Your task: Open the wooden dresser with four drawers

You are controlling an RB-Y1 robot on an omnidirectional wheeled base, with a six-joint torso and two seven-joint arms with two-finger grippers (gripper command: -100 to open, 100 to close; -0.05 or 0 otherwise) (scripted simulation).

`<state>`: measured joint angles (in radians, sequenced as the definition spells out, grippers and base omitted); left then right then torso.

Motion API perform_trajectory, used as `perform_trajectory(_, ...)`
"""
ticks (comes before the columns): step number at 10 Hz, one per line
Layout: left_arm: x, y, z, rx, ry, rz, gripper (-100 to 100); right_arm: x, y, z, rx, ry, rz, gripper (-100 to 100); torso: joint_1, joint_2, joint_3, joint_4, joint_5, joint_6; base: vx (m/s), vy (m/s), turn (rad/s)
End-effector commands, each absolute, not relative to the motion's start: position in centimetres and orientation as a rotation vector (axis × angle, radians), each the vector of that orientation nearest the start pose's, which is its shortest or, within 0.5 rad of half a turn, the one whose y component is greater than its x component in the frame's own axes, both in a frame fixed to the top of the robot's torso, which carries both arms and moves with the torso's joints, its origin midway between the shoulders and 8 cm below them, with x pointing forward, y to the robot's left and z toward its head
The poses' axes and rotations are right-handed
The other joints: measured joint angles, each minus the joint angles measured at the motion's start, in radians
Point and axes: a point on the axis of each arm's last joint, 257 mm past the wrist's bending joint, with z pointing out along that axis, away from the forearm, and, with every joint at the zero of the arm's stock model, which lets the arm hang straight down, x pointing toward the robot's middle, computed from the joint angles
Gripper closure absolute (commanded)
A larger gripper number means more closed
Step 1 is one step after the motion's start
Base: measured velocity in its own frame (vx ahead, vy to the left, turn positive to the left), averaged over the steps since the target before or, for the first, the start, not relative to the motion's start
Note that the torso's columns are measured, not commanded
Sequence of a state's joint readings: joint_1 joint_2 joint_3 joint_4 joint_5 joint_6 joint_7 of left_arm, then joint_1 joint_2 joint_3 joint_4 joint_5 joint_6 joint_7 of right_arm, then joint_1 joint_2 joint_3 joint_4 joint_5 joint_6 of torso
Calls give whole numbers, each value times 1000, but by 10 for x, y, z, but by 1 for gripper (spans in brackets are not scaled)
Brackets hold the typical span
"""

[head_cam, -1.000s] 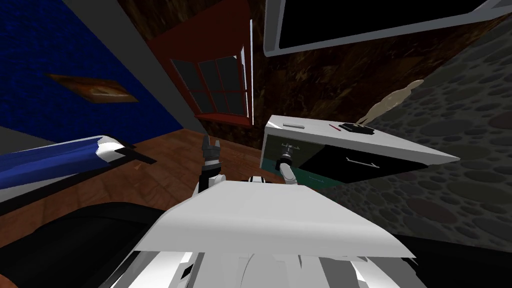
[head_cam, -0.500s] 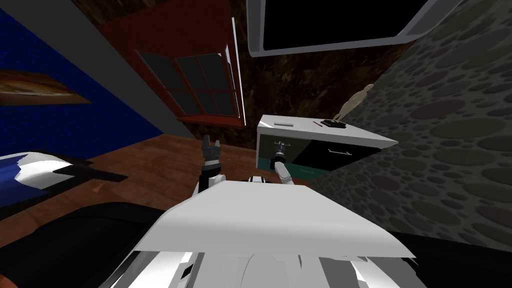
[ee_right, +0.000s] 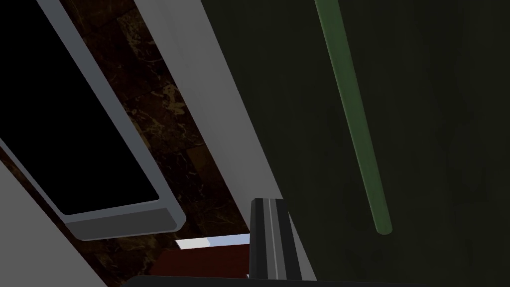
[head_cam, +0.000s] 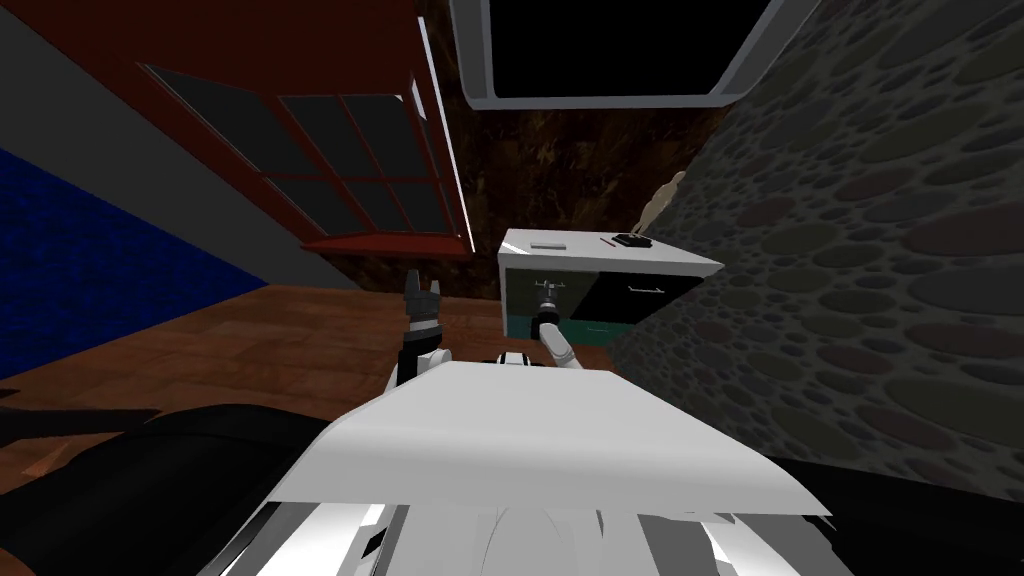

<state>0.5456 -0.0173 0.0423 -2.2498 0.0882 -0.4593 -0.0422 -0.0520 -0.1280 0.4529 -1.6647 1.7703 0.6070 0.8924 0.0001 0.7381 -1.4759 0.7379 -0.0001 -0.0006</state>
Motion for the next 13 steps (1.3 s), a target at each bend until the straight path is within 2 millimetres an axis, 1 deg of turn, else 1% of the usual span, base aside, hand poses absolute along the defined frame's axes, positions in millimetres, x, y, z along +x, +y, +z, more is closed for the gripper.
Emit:
perform_trajectory(1, 346, 314, -11, -793, 626, -1231, 0, 522, -119, -130, -694, 1175, -986, 100, 0, 1, 0, 0, 0, 0, 15, -8, -299)
perform_trajectory(2, 346, 314, -11, -793, 626, -1231, 0, 518, -103, -133, -716, 1163, -961, 100, 0, 0, 0, 0, 0, 1, 19, -2, -468)
perform_trajectory(3, 346, 314, -11, -793, 626, -1231, 0, 514, -91, -135, -732, 1154, -941, 100, -1, -1, 0, 0, 0, 1, 12, 3, -253)
perform_trajectory(4, 346, 314, -11, -793, 626, -1231, 0, 518, -72, -124, -737, 1124, -910, 100, 0, 0, 0, 0, 0, 0, 23, -2, -302)
perform_trajectory(5, 346, 314, -11, -793, 626, -1231, 0, 512, -56, -127, -759, 1112, -885, 100, 0, -1, 0, 0, 0, 1, 26, -3, -462)
perform_trajectory(6, 346, 314, -11, -793, 626, -1231, 0, 507, -45, -130, -776, 1102, -866, 100, 0, -1, 0, 0, 0, 1, 13, 3, -286)
perform_trajectory(7, 346, 314, -11, -793, 626, -1231, 0, 503, -34, -132, -791, 1093, -849, 100, 0, 0, 0, 0, 0, 0, 2, 3, -50)
perform_trajectory(8, 346, 314, -11, -793, 626, -1231, 0, 503, -13, -123, -805, 1060, -817, 100, 0, 1, 1, 0, 0, 0, 16, -2, -351)
perform_trajectory(10, 346, 314, -11, -793, 626, -1231, 0, 488, 15, -130, -848, 1034, -770, 100, 0, -1, 0, 0, 0, 1, 15, 4, -335)
perform_trajectory(11, 346, 314, -11, -793, 626, -1231, 0, 490, 28, -121, -855, 1006, -753, 100, 0, 0, 0, 0, 0, 0, 18, -1, -364)
perform_trajectory(12, 346, 314, -11, -793, 626, -1231, 0, 481, 42, -125, -877, 992, -729, 100, 0, 0, 0, 0, 0, 1, 24, 6, -469)
perform_trajectory(13, 346, 314, -11, -793, 626, -1231, 0, 472, 54, -130, -899, 978, -706, 100, 0, -1, 0, 0, 0, 1, 13, 9, -247)
